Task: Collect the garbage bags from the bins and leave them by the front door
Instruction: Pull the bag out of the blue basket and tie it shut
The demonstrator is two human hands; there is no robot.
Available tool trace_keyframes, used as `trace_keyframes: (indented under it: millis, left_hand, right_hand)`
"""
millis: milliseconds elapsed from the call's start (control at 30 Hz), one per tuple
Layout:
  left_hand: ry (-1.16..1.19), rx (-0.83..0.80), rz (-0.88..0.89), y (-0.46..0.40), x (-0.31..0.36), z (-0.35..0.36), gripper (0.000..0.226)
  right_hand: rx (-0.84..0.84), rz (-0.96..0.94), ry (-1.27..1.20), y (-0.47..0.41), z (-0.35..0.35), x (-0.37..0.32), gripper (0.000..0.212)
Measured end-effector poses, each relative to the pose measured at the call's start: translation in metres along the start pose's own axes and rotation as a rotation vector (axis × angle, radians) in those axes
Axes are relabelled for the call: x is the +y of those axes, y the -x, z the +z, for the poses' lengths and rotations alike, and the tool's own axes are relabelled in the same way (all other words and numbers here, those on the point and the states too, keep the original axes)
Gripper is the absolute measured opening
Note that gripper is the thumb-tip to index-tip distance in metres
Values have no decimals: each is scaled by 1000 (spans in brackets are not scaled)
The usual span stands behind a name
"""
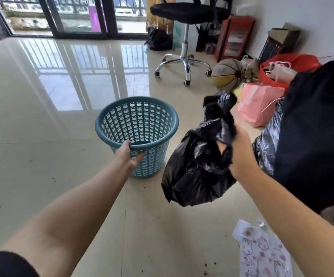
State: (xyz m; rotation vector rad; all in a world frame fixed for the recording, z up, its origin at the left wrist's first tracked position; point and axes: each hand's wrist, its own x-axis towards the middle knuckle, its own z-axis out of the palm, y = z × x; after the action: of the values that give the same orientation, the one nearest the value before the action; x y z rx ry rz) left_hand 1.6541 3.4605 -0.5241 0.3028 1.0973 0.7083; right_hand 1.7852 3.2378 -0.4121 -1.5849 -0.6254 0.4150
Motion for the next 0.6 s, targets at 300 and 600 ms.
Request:
trace_keyframes:
  millis: [300,600]
  left_hand:
    - [-552,-305,-85,18,1,-40,64]
    - [-1660,-942,190,136,-19,10,35]
  right_hand:
    - [-213,450,192,24,21,89,8]
    - [-247,480,72,23,29,69,11]
